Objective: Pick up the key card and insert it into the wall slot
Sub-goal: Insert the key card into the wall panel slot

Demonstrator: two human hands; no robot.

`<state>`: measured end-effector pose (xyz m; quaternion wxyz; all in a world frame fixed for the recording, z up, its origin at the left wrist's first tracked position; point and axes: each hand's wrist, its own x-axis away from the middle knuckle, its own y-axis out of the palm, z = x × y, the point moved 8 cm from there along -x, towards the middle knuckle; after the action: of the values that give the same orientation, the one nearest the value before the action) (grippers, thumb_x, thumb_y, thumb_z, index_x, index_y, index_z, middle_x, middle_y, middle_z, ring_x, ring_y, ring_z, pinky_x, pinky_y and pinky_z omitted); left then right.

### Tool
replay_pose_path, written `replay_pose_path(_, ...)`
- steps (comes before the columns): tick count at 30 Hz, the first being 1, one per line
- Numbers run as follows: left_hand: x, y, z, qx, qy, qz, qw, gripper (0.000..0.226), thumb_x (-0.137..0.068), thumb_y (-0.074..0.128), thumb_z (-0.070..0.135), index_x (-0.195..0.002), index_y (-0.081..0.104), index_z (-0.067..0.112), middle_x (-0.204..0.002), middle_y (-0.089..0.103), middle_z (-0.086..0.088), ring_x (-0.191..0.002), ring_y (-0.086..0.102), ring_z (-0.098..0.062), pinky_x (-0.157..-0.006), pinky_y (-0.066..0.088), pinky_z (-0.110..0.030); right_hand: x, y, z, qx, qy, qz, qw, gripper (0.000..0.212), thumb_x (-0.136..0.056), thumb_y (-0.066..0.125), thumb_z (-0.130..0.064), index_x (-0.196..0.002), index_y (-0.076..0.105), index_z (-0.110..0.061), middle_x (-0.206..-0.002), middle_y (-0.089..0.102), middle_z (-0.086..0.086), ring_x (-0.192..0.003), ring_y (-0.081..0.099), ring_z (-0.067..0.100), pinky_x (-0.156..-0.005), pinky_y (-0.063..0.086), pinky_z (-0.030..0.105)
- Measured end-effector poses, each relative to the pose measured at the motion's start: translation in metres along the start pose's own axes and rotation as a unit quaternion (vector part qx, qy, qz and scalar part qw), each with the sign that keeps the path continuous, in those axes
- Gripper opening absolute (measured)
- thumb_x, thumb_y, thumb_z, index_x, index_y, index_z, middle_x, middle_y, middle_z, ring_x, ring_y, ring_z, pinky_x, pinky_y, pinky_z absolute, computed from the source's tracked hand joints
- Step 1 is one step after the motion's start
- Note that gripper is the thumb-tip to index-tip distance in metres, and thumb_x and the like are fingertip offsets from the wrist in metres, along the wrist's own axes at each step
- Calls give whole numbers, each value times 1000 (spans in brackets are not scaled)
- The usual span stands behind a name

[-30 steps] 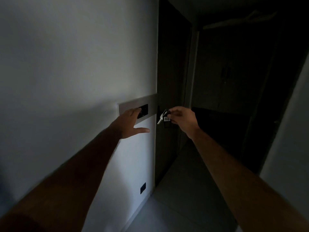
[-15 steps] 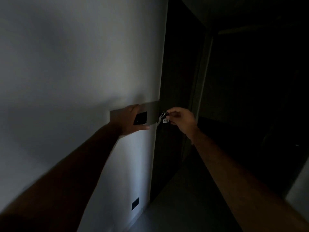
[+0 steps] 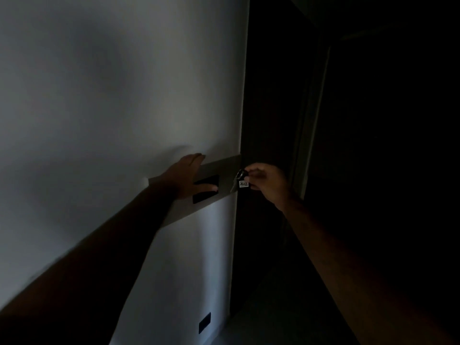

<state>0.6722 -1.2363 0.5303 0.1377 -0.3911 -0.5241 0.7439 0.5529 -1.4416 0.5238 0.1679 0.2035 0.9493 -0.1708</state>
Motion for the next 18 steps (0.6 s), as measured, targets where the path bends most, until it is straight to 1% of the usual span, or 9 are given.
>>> replay_pose_path(2, -19, 7, -4, 1, 4, -4, 1000, 116, -73, 65, 79, -159, 22, 15, -168, 23, -9, -154, 19, -25, -124, 19, -42, -17, -2, 7, -2, 1, -3, 1000, 31, -88, 62, 9, -119, 59, 8, -97, 64, 12, -79, 63, 12, -66, 55, 19)
replay_pose_path(3, -26, 12, -5, -2, 8, -10, 1000, 115, -74, 66, 78, -160, 21, 15, -168, 22, -9, -155, 19, -26, -125, 20, -42, -25, -5, 10, -3, -2, -2, 1000, 31, -88, 61, 9, -119, 58, 9, -96, 64, 11, -79, 62, 11, -67, 55, 19)
replay_pose_path(6, -49, 23, -6, -17, 16, -24, 999, 112, -77, 65, 75, -160, 19, 15, -169, 19, -9, -156, 16, -26, -126, 20, -46, -49, -16, 18, -10, -9, 9, 1000, 31, -89, 60, 8, -120, 58, 9, -99, 63, 15, -81, 62, 14, -71, 53, 24)
replay_pose_path(8, -63, 27, -6, -23, 8, -28, 999, 111, -78, 66, 72, -161, 17, 16, -170, 17, -8, -156, 14, -26, -127, 18, -45, -65, -23, 27, -8, -10, 11, 1000, 31, -90, 60, 7, -121, 58, 8, -100, 63, 14, -87, 62, 19, -71, 52, 25)
replay_pose_path(10, -74, 32, -8, -30, -5, -31, 999, 111, -79, 66, 71, -161, 16, 16, -170, 15, -8, -156, 13, -26, -127, 16, -43, -84, -25, 36, -11, -9, 3, 1000, 32, -89, 61, 6, -121, 58, 6, -98, 63, 12, -92, 61, 23, -71, 52, 26)
replay_pose_path(11, -79, 34, -10, -34, -10, -32, 999, 111, -79, 66, 72, -161, 15, 16, -170, 14, -8, -157, 12, -26, -127, 15, -44, -95, -25, 41, -15, -8, -2, 1000, 32, -89, 61, 7, -121, 58, 6, -94, 63, 9, -91, 61, 23, -71, 52, 26)
replay_pose_path(14, -93, 39, -15, -42, -25, -31, 998, 112, -79, 62, 75, -162, 14, 17, -171, 12, -6, -157, 10, -25, -127, 14, -44, -128, -20, 58, -17, -5, -34, 999, 33, -88, 61, 8, -121, 57, 8, -84, 62, -1, -78, 61, 12, -69, 52, 24)
replay_pose_path(16, -102, 42, -18, -61, -38, -32, 997, 112, -79, 60, 77, -162, 13, 17, -171, 12, -6, -157, 11, -25, -125, 13, -42, -150, -15, 68, -10, -7, -58, 998, 32, -88, 61, 9, -120, 57, 8, -82, 61, -3, -75, 61, 8, -66, 53, 21)
replay_pose_path(18, -110, 41, -24, -73, -55, -19, 996, 110, -80, 58, 77, -162, 13, 16, -170, 13, -7, -156, 12, -25, -125, 14, -41, -171, -9, 76, -9, -16, -83, 996, 32, -87, 61, 10, -119, 57, 8, -81, 61, -3, -75, 61, 7, -63, 54, 17)
